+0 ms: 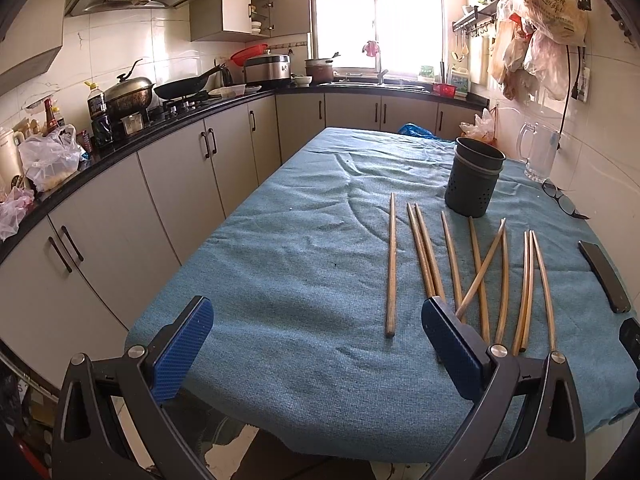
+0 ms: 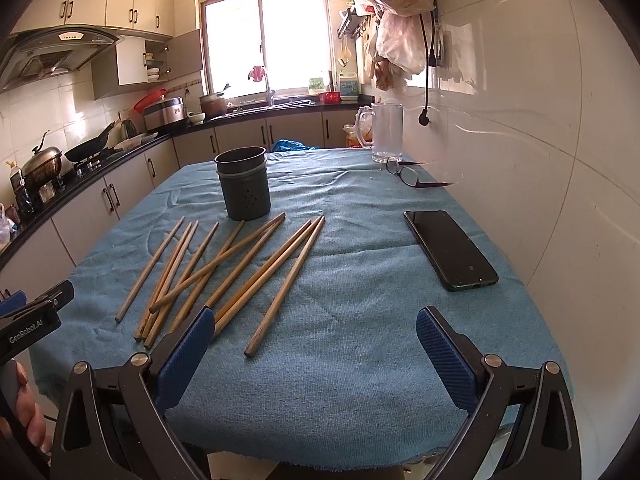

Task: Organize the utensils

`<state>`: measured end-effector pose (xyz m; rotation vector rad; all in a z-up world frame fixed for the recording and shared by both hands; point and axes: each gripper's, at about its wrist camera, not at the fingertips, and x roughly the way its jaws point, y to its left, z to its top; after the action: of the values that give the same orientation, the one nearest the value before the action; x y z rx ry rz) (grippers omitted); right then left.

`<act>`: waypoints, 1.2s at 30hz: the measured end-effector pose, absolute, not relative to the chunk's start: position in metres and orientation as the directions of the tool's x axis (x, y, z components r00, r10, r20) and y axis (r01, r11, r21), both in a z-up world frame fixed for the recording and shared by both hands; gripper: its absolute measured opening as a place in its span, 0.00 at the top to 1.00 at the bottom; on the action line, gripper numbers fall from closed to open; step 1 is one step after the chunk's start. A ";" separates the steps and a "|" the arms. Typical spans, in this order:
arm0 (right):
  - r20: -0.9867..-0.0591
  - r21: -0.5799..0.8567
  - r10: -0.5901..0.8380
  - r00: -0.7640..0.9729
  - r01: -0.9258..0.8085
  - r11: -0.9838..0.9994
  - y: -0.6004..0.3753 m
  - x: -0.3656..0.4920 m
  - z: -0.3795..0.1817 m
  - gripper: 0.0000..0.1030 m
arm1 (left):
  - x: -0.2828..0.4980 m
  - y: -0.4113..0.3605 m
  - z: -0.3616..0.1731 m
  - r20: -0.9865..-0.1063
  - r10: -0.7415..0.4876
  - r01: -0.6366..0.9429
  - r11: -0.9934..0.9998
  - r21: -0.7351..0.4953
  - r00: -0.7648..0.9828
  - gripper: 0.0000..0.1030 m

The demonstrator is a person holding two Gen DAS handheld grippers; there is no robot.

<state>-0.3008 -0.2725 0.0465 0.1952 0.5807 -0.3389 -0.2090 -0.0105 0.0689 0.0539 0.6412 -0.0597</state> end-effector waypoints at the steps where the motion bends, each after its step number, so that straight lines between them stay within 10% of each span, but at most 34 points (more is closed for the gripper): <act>1: -0.567 0.085 -0.257 0.783 0.366 0.927 -0.272 -0.301 0.046 0.01 | -0.209 -0.011 0.069 -0.598 -0.040 0.073 0.997 0.031 0.800 0.00; 36: -0.595 0.095 -0.226 0.772 0.346 0.933 -0.275 -0.294 0.043 0.01 | -0.200 -0.008 0.066 -0.625 -0.086 0.126 0.992 0.021 0.776 0.00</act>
<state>-0.2940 -0.2752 0.0427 0.2039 0.6160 -0.3125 -0.2003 -0.0080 0.0662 0.0626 0.6733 -0.1149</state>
